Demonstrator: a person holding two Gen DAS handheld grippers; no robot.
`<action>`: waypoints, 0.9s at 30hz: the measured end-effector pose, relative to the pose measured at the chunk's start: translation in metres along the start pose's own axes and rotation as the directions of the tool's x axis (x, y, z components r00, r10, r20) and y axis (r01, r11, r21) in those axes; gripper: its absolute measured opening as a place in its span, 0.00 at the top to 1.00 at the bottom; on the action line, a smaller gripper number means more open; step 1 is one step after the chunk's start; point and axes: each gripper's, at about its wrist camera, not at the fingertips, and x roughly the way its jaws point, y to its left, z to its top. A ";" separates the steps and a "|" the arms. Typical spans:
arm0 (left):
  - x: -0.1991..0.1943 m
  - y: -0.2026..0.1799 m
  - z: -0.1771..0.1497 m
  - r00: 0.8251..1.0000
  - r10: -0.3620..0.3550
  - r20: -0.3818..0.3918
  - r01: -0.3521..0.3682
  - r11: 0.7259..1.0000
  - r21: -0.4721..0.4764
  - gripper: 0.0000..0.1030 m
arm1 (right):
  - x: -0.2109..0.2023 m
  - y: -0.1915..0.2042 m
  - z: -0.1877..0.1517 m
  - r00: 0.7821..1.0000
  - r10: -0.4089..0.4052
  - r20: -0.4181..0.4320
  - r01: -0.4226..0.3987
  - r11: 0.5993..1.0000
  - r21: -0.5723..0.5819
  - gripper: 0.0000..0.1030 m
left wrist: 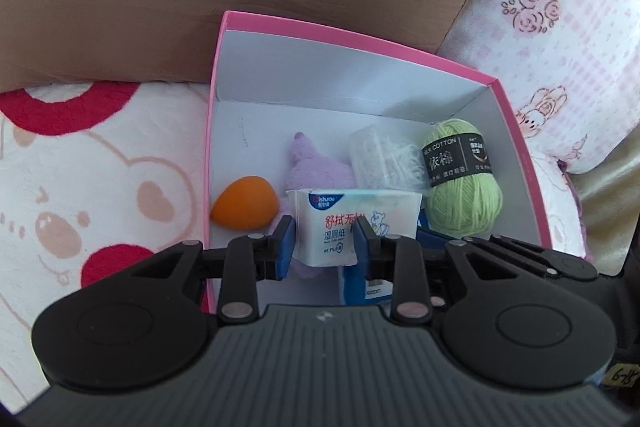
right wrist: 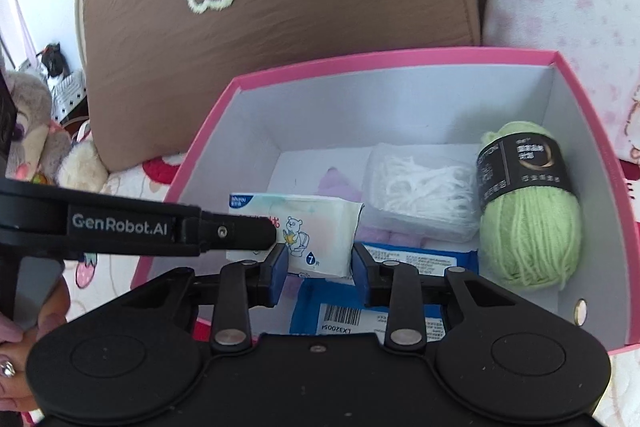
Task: Organize objects
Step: 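Lower the tissue pack into the pink box and open the left tool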
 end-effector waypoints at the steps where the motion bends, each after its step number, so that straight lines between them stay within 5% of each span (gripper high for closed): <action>1: 0.000 -0.001 0.000 1.000 0.006 0.001 -0.006 1.000 0.008 0.72 | 0.002 0.000 0.000 1.000 0.001 -0.003 -0.001 1.000 0.002 0.63; 8: 0.004 -0.010 -0.002 0.999 0.048 0.021 -0.049 0.998 0.045 0.71 | 0.006 -0.008 0.002 1.000 -0.012 -0.007 0.012 1.000 0.015 0.66; 11: 0.005 -0.014 -0.003 0.998 0.058 0.029 -0.060 0.996 0.069 0.71 | 0.008 -0.009 0.001 1.000 0.009 -0.011 -0.009 1.000 0.016 0.79; 27: -0.006 -0.006 0.001 0.992 0.109 0.062 -0.109 0.994 -0.005 0.71 | 0.003 -0.001 -0.003 0.999 -0.013 0.042 0.013 1.000 0.006 0.75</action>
